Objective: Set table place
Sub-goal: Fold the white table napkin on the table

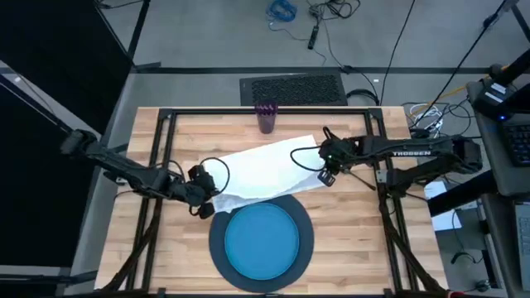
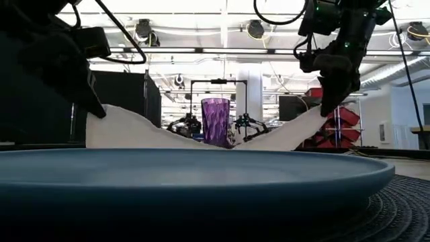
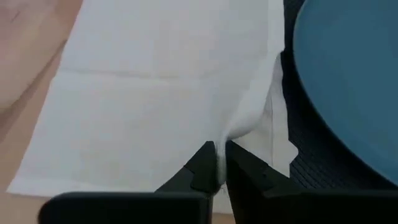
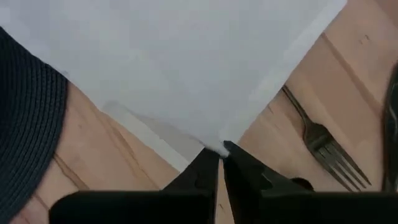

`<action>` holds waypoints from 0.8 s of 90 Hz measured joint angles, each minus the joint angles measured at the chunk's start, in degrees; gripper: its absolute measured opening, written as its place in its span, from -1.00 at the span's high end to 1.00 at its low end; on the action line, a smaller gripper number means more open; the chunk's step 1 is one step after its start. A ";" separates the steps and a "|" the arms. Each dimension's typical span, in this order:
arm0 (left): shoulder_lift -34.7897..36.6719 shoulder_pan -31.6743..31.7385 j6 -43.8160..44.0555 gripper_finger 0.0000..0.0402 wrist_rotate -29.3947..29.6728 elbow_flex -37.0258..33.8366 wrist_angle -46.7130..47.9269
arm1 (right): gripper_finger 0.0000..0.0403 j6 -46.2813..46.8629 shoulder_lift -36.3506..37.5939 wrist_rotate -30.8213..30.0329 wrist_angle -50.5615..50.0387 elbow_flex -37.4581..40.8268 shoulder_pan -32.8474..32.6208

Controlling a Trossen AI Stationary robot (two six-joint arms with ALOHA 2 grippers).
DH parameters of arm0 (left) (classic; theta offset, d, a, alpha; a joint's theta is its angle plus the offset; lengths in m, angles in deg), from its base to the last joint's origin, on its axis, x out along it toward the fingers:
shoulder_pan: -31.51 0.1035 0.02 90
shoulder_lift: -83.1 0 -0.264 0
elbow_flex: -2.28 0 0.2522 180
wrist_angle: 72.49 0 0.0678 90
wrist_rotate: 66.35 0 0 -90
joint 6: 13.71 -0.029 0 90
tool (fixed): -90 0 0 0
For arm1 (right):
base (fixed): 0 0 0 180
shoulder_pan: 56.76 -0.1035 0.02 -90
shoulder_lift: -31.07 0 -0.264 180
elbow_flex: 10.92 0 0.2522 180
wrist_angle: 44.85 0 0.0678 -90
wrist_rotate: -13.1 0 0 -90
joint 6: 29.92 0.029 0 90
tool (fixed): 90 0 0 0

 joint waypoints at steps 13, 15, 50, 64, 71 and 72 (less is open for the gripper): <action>0.00 0.00 0.06 0.64 -0.02 0.00 0.02 | 0.68 0.03 0.00 0.00 0.00 0.00 0.00; 0.00 -0.01 0.06 0.62 -0.03 0.00 0.03 | 0.65 0.03 0.00 -0.02 0.00 0.00 0.00; 0.00 -0.02 0.50 0.36 -2.80 0.02 5.51 | 0.29 -0.40 0.02 -0.09 0.02 0.00 0.01; 0.00 -0.02 0.48 0.36 -2.73 0.02 6.31 | 0.28 -0.40 0.02 -0.44 0.94 0.00 0.02; 0.00 -0.02 0.36 0.36 -1.85 0.02 5.12 | 0.28 -0.59 0.02 -0.47 2.11 0.00 0.02; 0.00 -0.02 0.26 0.36 -1.58 0.02 5.06 | 0.28 -0.74 0.02 -0.49 2.26 0.00 0.02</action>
